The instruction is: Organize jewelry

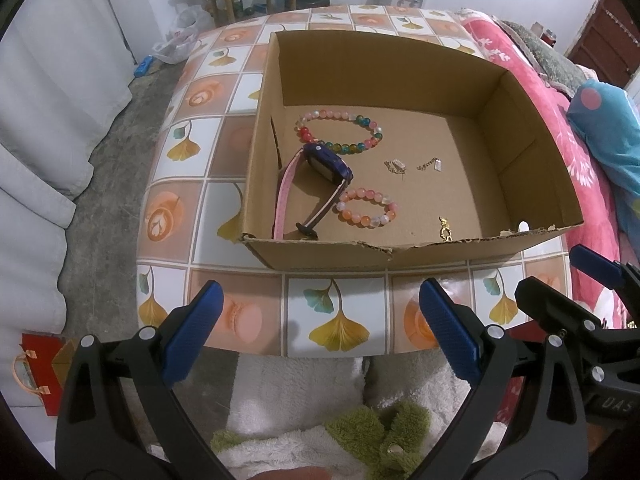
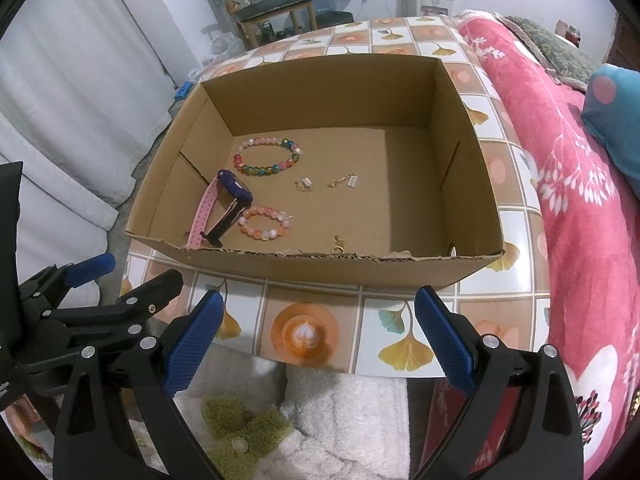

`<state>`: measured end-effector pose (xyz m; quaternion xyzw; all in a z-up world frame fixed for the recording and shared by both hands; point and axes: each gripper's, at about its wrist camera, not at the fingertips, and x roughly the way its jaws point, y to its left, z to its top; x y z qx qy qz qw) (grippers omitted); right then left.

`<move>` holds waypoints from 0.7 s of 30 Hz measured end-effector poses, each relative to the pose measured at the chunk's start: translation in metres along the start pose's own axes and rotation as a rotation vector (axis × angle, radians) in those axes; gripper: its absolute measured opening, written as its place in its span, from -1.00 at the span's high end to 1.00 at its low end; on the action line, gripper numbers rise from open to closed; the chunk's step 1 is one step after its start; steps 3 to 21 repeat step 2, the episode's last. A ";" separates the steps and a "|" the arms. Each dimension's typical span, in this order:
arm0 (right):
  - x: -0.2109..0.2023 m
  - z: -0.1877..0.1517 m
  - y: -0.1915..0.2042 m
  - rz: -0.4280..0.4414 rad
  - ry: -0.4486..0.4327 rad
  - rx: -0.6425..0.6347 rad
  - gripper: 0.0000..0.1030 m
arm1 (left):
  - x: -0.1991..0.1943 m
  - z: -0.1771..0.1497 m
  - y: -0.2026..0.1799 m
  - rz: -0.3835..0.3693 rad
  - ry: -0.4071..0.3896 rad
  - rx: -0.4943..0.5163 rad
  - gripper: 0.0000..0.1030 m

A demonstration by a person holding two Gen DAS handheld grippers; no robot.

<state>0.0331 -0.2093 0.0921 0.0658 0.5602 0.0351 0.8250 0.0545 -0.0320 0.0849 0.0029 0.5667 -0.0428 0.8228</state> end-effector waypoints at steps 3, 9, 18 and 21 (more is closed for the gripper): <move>0.000 0.000 0.000 0.000 0.000 -0.001 -0.82 | 0.000 0.000 0.000 0.000 0.000 0.000 -0.84; 0.000 0.000 0.000 0.000 0.000 -0.001 -0.82 | 0.000 0.000 0.000 0.000 0.000 0.000 -0.84; 0.000 0.000 0.000 0.000 0.000 -0.001 -0.82 | 0.000 0.000 0.000 0.000 0.000 0.000 -0.84; 0.000 0.000 0.000 0.000 0.000 -0.001 -0.82 | 0.000 0.000 0.000 0.000 0.000 0.000 -0.84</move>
